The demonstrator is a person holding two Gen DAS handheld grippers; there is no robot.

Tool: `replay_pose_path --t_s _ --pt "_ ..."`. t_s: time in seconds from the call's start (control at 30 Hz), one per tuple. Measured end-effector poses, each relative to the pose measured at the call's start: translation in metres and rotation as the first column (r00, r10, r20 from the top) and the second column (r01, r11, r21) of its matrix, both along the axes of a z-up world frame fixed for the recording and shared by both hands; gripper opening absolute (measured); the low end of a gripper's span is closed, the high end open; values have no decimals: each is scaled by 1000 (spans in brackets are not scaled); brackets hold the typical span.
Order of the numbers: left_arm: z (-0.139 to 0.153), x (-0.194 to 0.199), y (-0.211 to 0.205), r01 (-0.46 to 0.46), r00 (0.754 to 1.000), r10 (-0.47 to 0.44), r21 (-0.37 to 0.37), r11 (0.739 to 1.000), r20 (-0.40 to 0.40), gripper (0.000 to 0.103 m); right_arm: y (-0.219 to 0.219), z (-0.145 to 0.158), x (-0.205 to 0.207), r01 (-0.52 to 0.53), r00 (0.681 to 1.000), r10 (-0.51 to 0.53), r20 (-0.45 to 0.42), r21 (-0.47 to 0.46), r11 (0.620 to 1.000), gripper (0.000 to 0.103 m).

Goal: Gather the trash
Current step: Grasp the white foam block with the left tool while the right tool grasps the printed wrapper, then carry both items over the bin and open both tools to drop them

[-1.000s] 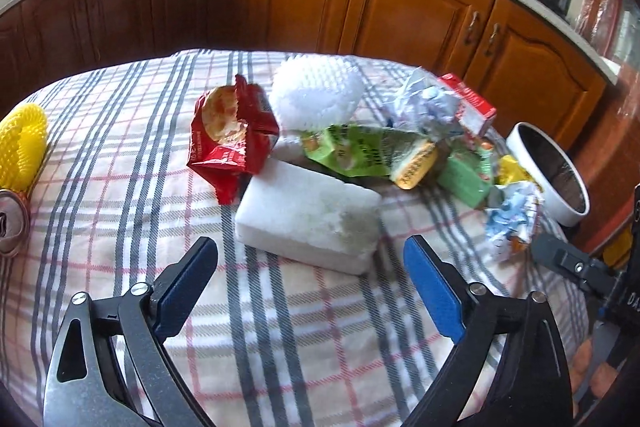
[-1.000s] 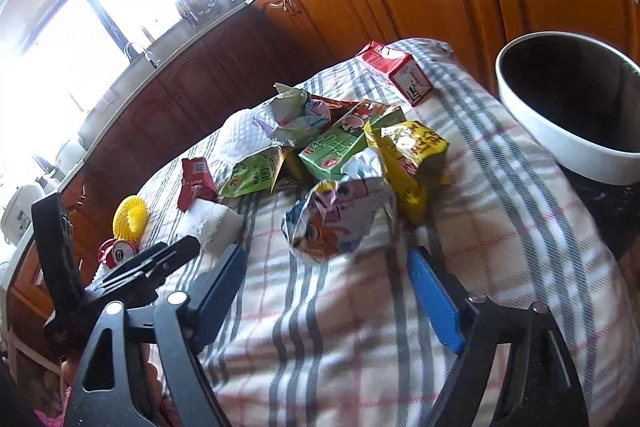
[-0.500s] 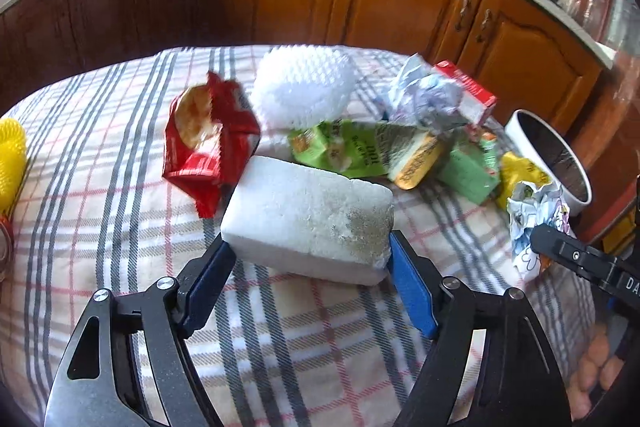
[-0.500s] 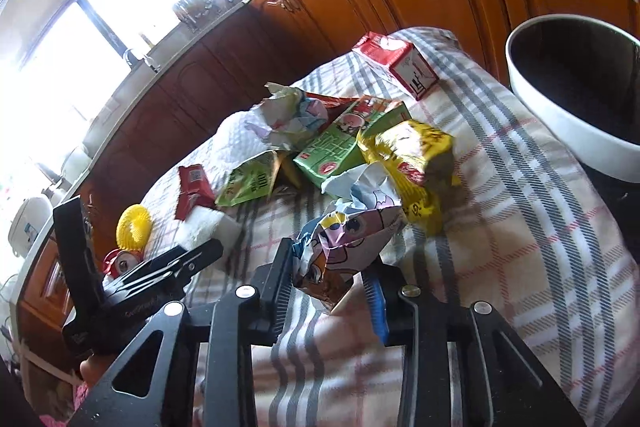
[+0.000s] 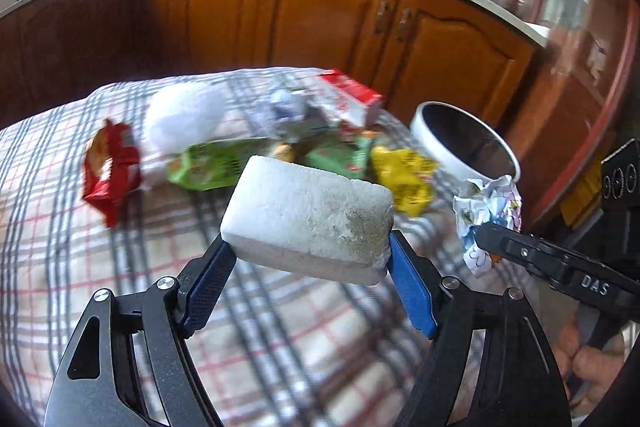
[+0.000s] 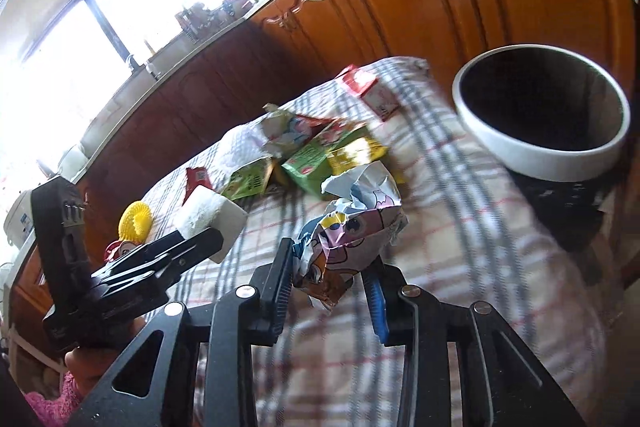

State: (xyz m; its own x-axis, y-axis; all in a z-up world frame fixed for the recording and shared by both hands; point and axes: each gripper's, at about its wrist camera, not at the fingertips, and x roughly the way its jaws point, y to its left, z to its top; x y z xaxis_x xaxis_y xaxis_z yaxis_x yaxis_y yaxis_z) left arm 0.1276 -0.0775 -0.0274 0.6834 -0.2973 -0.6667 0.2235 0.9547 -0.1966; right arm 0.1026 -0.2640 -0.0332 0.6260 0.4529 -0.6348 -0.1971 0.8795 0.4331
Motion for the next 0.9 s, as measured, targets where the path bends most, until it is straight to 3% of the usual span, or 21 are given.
replay_pose_path --t_s 0.5,0.9 --pt "13 12 -72 143 990 -143 10 990 18 77 -85 10 0 173 984 -172 39 -44 984 34" --pt "24 36 -121 208 978 -208 29 978 32 77 -135 18 16 242 969 -239 62 -59 968 34"
